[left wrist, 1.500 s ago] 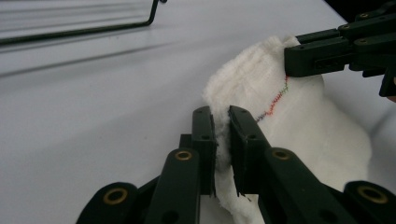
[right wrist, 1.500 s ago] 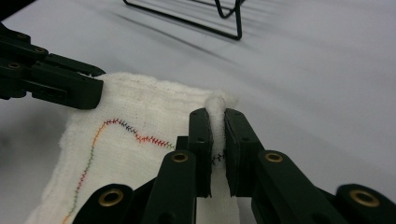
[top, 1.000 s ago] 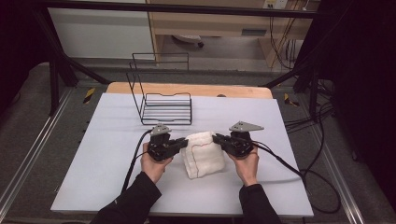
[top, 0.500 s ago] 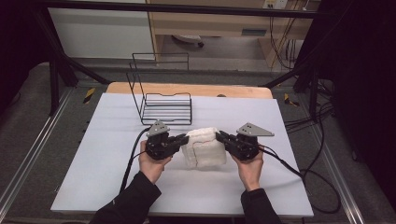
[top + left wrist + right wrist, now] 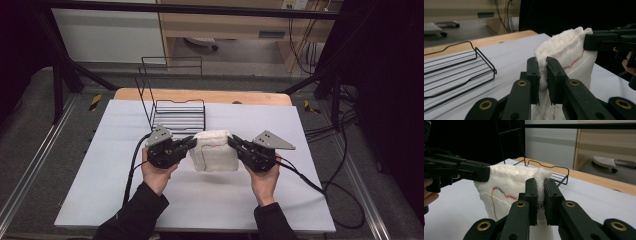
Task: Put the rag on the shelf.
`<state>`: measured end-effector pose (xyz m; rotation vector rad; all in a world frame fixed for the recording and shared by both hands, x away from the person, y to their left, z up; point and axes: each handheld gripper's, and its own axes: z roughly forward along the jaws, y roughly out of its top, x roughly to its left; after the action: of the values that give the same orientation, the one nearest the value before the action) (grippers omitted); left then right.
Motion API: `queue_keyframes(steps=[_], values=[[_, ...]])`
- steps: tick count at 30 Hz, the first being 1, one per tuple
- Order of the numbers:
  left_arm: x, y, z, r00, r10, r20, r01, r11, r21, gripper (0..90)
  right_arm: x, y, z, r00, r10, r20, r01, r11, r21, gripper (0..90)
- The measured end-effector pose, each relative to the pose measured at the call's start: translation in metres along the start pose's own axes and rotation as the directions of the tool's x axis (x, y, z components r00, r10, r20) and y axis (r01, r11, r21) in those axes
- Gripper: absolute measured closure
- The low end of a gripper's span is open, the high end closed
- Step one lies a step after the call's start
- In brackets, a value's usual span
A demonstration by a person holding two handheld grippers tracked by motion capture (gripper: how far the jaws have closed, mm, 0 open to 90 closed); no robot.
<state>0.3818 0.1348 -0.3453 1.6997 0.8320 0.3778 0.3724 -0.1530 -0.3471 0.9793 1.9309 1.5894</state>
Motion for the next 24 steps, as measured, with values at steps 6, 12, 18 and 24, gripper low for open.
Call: queue_keyframes(steps=[6,12,18,24], values=[[0.001,0.006,-0.01,0.9999,0.015,-0.007,-0.016,0.9985,-0.053,80.5,0.006,0.007,0.002,1.0,-0.003,-0.003,0.003,0.999,-0.041,82.8],[0.003,0.014,-0.019,0.9997,0.019,-0.015,-0.02,0.9955,-0.092,80.6,0.012,0.016,0.004,1.0,0.005,-0.005,-0.006,0.996,-0.09,82.8],[0.008,0.023,-0.029,0.9993,0.021,-0.032,-0.025,0.991,-0.131,80.6,0.02,0.026,0.009,0.9999,-0.011,-0.004,0.01,0.991,-0.134,82.8],[0.012,0.034,-0.037,0.9986,0.026,-0.047,-0.033,0.9856,-0.166,80.7,0.025,0.038,0.013,0.9999,-0.008,-0.007,0.007,0.985,-0.173,82.9]])
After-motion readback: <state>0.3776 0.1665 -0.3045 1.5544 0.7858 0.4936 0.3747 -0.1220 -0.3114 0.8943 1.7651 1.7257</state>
